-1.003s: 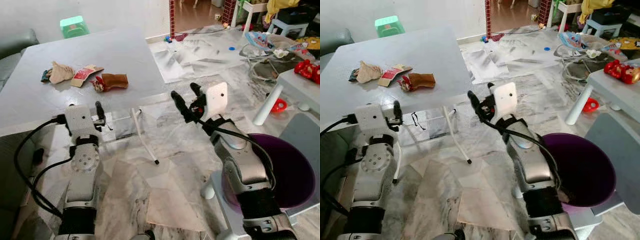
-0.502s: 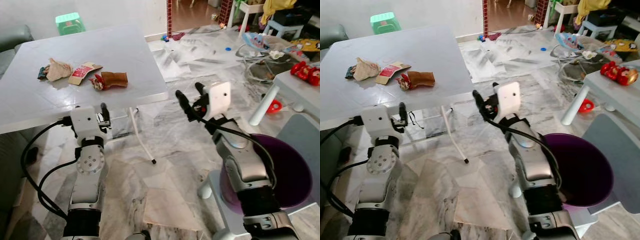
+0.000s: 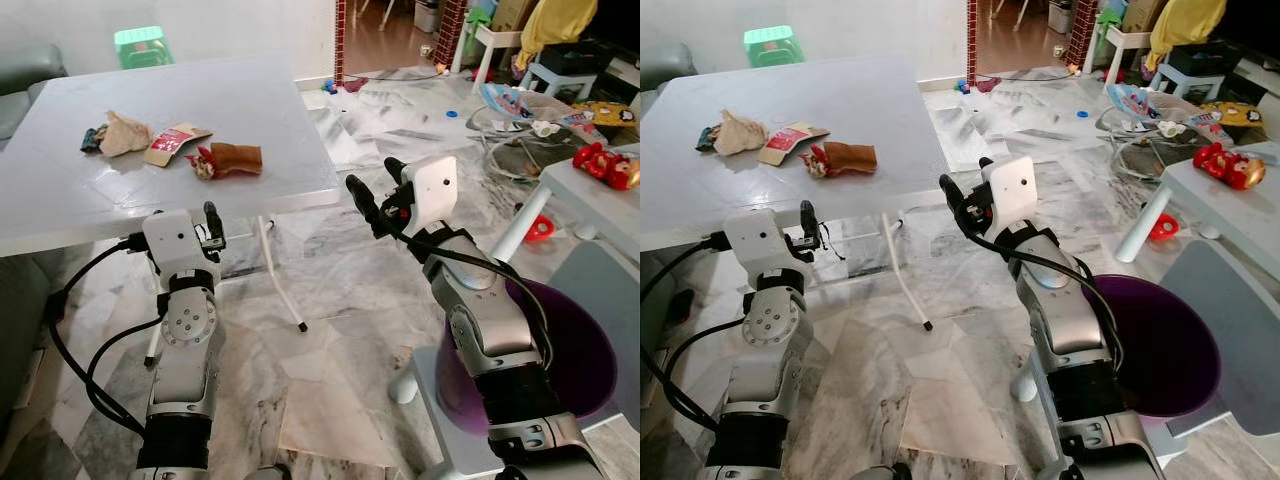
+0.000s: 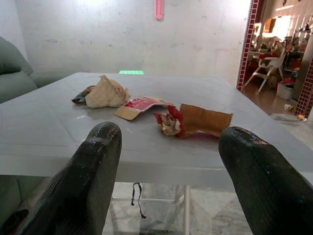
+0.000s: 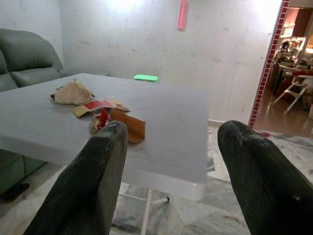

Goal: Picking trash to rubbish bin

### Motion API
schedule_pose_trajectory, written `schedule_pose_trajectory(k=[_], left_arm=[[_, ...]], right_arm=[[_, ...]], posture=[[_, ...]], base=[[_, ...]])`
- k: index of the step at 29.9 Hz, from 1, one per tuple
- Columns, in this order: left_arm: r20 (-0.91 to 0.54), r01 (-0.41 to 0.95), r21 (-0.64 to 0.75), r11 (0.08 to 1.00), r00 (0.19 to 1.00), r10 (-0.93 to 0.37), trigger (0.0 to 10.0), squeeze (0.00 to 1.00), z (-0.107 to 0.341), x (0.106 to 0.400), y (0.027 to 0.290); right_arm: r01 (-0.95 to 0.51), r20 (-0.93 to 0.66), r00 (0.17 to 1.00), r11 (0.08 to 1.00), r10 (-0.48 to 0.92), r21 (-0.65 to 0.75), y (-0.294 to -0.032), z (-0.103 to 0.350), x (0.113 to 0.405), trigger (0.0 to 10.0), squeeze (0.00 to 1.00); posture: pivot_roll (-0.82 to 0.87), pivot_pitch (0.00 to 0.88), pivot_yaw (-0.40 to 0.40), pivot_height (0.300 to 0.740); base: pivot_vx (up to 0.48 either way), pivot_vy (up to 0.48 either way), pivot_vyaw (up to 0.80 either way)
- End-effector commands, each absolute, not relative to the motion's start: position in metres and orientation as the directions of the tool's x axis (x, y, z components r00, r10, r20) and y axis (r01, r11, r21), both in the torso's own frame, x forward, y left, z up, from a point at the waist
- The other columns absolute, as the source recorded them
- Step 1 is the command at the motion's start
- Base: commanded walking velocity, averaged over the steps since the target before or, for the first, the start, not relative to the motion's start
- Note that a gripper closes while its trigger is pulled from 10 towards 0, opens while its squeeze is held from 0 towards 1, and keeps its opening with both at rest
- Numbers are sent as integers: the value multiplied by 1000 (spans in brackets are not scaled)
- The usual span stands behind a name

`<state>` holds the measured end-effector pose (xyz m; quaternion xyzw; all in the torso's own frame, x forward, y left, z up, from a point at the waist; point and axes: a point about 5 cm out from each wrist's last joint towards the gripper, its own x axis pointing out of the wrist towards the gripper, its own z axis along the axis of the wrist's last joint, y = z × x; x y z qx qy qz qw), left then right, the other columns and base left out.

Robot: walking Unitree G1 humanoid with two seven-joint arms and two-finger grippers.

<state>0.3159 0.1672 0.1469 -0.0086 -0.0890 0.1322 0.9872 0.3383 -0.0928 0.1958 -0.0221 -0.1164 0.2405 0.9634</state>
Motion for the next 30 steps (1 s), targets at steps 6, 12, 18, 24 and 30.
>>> schedule_pose_trajectory(k=[6, 12, 18, 24, 30], left_arm=[[174, -266, -23, 964, 948, 266, 10000, 0, 151, 321, 174], [179, -268, -11, 963, 947, 266, 10000, 0, 153, 322, 175], [170, -268, -4, 963, 949, 265, 10000, 0, 151, 320, 175], [186, -257, 2, 966, 950, 252, 10000, 0, 153, 321, 171], [198, -255, 17, 967, 949, 247, 10000, 0, 156, 321, 169]], right_arm=[[-454, 250, 852, 887, 461, -88, -89, 201, 337, 10000, 0], [-451, 263, 850, 889, 457, -86, -89, 203, 338, 10000, 0], [-450, 262, 851, 889, 456, -85, -87, 202, 338, 10000, 0], [-452, 263, 850, 888, 457, -84, -86, 202, 338, 10000, 0], [-452, 268, 848, 888, 458, -85, -86, 202, 339, 10000, 0]], posture=[[-35, 24, 35, 740], [-27, 29, 39, 740], [-23, 30, 43, 740], [-21, 30, 46, 740], [-19, 31, 47, 740]], base=[[0, 480, 0], [0, 480, 0], [0, 480, 0], [0, 80, 0], [0, 0, 0]])
